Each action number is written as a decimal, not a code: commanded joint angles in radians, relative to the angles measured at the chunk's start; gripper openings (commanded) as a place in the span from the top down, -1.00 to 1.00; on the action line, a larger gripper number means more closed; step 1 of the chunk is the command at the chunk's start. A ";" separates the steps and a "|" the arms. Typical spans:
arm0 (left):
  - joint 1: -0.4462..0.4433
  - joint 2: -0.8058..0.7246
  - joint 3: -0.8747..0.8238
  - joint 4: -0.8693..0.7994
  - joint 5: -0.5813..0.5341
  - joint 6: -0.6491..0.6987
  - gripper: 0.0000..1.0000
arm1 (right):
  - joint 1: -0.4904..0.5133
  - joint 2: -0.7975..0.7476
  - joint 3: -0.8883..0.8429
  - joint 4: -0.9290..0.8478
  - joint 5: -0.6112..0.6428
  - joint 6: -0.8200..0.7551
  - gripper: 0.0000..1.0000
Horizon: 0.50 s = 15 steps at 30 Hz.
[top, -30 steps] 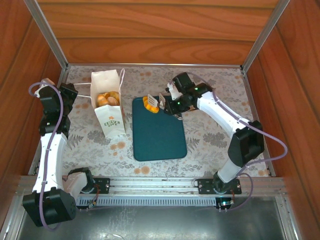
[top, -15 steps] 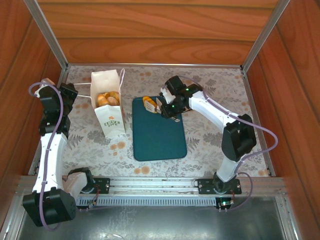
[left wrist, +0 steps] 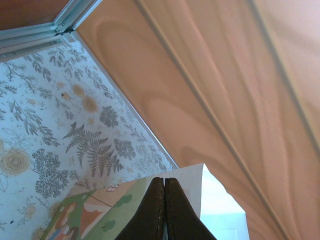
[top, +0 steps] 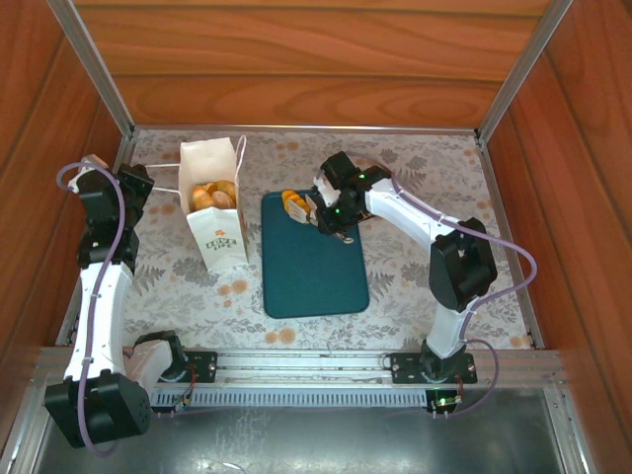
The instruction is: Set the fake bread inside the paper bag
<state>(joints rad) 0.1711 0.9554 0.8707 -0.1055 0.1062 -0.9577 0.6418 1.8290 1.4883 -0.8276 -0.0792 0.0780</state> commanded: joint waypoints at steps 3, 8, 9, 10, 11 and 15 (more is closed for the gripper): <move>0.006 0.005 0.024 0.015 0.001 -0.007 1.00 | 0.006 -0.018 0.024 -0.008 -0.005 -0.002 0.35; 0.007 0.005 0.024 0.016 0.001 -0.007 1.00 | 0.007 -0.053 0.021 -0.009 -0.030 0.020 0.43; 0.006 0.004 0.024 0.015 0.001 -0.007 1.00 | 0.008 -0.060 0.021 -0.009 -0.036 0.025 0.43; 0.006 0.005 0.025 0.015 0.000 -0.007 1.00 | 0.007 -0.069 0.020 -0.008 -0.040 0.031 0.44; 0.007 0.005 0.027 0.016 0.001 -0.006 1.00 | 0.007 -0.079 0.019 -0.009 -0.046 0.037 0.44; 0.006 0.006 0.030 0.013 0.001 -0.006 1.00 | 0.007 -0.119 0.015 -0.006 -0.052 0.065 0.46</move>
<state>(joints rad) 0.1711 0.9562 0.8707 -0.1055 0.1062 -0.9588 0.6418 1.7741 1.4879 -0.8349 -0.1001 0.1112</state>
